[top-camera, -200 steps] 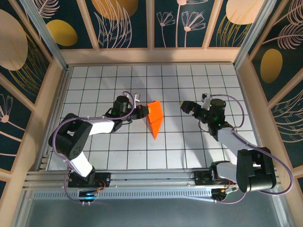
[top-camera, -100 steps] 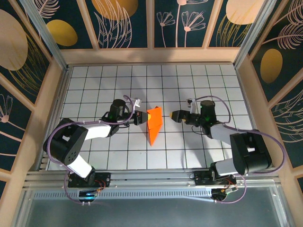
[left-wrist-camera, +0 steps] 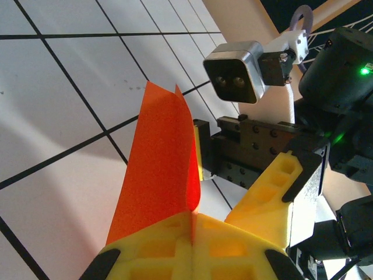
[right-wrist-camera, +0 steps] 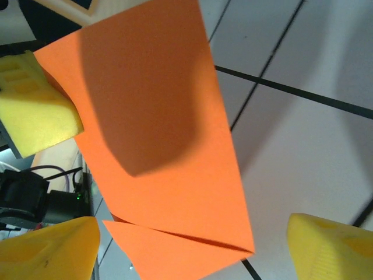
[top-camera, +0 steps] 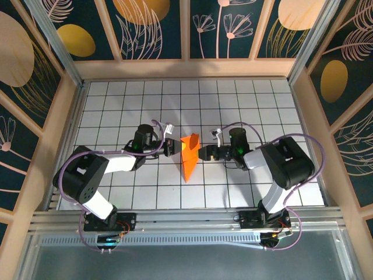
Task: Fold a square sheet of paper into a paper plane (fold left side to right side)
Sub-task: Fold the wing for the fifth time at the center of the table.
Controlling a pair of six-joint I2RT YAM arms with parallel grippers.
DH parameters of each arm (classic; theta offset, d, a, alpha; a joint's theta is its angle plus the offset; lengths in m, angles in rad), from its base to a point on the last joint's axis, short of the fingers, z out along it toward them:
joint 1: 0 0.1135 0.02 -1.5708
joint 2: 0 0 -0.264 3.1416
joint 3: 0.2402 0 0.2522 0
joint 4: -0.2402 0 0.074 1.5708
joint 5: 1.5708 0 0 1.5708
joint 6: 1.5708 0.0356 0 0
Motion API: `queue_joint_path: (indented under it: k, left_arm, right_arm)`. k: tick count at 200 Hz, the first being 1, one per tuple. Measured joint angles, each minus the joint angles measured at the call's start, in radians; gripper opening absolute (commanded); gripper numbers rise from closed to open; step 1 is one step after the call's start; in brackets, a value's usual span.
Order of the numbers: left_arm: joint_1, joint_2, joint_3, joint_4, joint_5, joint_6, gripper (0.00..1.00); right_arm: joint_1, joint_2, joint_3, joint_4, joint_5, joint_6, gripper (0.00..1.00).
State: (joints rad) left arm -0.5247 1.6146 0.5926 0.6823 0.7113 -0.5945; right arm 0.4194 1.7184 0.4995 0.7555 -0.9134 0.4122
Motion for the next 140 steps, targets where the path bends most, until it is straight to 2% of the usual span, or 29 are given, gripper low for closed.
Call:
queue_joint_path:
  k: [67,97,140]
  left_arm:
    - [0.002,0.000,0.000,0.010,-0.005,0.000,0.00]
    - [0.002,0.003,0.000,0.008,-0.017,0.000,0.00]
    - [0.002,0.016,0.000,0.002,-0.025,0.001,0.00]
  right_arm:
    - [0.033,0.025,0.042,0.029,-0.009,0.004,0.70]
    - [0.029,0.000,0.069,-0.032,-0.005,-0.029,0.62]
    - [0.001,-0.055,0.101,-0.112,-0.001,-0.074,0.60]
